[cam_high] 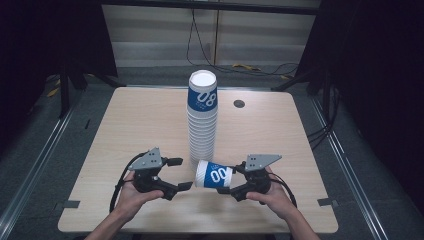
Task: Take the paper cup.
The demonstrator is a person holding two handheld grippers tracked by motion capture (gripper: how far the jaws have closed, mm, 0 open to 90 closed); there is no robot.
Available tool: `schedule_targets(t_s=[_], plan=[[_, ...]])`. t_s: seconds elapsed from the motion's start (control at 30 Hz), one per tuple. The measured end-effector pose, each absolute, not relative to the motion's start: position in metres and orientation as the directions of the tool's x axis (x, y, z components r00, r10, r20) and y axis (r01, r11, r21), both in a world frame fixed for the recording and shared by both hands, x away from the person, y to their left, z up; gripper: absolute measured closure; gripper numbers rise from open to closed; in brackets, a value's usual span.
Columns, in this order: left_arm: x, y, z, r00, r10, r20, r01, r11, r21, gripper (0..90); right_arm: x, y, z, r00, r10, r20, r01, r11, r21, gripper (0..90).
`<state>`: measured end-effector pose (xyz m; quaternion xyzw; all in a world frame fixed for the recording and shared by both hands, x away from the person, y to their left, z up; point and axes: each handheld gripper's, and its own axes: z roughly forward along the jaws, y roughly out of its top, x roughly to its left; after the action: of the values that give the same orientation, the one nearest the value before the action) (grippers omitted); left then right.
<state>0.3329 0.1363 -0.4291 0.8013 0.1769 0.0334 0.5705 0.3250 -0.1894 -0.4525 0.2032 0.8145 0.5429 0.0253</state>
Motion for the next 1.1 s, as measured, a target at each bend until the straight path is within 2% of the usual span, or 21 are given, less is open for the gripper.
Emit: schedule_targets(t_s=[0.6,1.1], plan=[[0.333,0.136,-0.43,0.934,0.316,-0.167,0.247,-0.231,0.941,15.6,0.323,-0.186,-0.458,-0.908,0.368,0.199,0.3,0.242,0.923,28.4],[0.33,0.131,-0.43,0.934,0.297,-0.199,0.267,-0.211,0.94,15.6,0.32,-0.177,-0.459,-0.929,0.307,0.206,0.281,0.225,0.933,28.4]])
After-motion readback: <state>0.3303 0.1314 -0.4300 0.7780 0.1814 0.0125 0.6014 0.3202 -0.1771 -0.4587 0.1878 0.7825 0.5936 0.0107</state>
